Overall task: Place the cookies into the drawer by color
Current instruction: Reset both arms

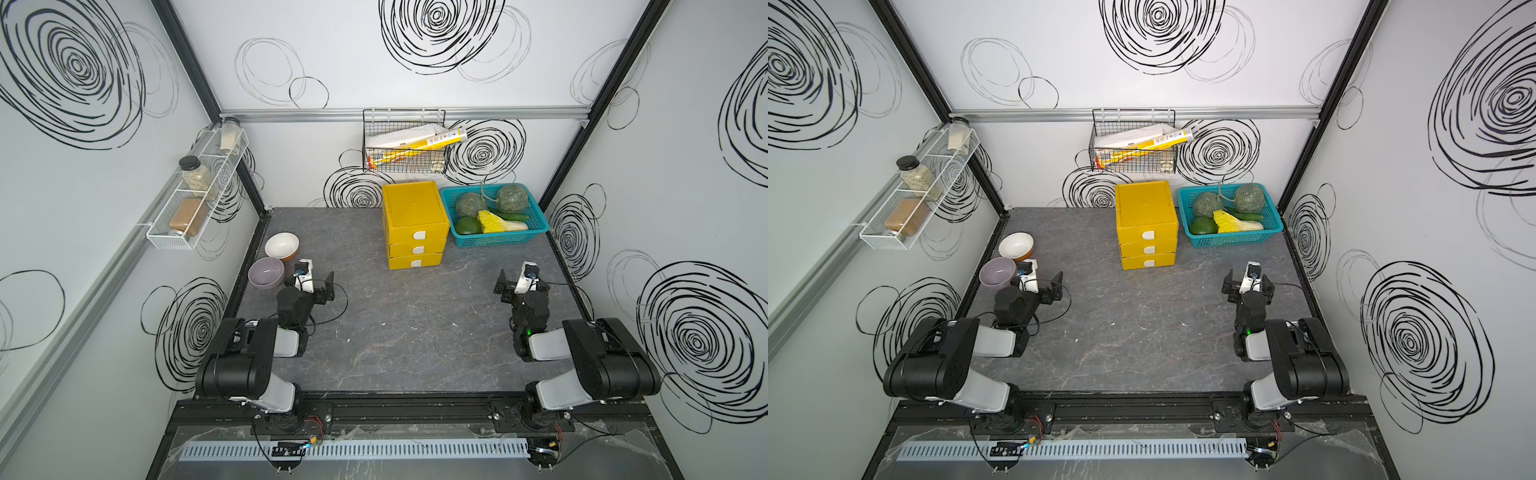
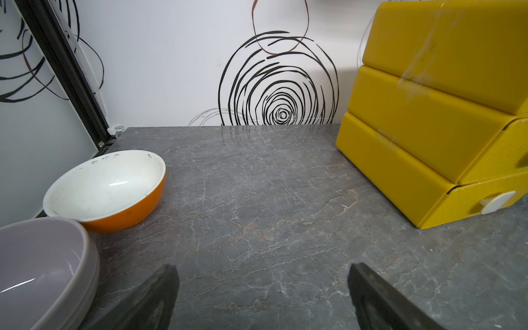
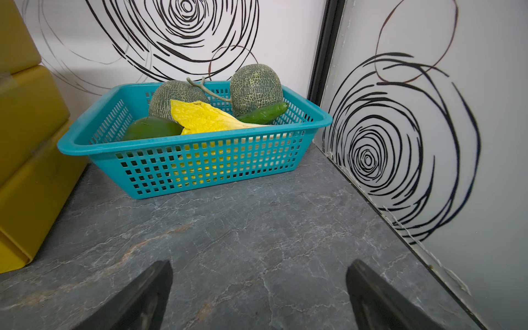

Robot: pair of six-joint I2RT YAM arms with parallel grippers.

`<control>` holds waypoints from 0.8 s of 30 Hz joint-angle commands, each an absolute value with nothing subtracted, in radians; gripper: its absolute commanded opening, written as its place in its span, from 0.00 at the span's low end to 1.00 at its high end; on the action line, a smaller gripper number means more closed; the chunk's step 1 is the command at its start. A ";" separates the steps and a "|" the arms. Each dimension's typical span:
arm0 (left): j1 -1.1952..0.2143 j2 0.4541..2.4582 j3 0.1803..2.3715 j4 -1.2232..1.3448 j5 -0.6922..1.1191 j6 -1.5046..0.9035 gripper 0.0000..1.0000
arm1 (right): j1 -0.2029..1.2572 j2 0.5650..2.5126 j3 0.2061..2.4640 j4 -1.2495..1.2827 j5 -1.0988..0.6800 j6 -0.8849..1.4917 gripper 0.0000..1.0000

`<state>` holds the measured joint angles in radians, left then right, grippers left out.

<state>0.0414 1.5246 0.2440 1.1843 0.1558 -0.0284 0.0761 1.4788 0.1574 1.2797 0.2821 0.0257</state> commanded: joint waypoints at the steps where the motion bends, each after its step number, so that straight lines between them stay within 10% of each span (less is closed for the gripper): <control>1: 0.051 1.527 0.241 1.242 0.153 -0.038 0.99 | 0.074 1.419 0.067 1.415 0.170 -0.024 1.00; 24: 0.051 1.528 0.242 1.243 0.153 -0.038 0.99 | 0.067 1.489 0.196 1.238 0.315 0.051 1.00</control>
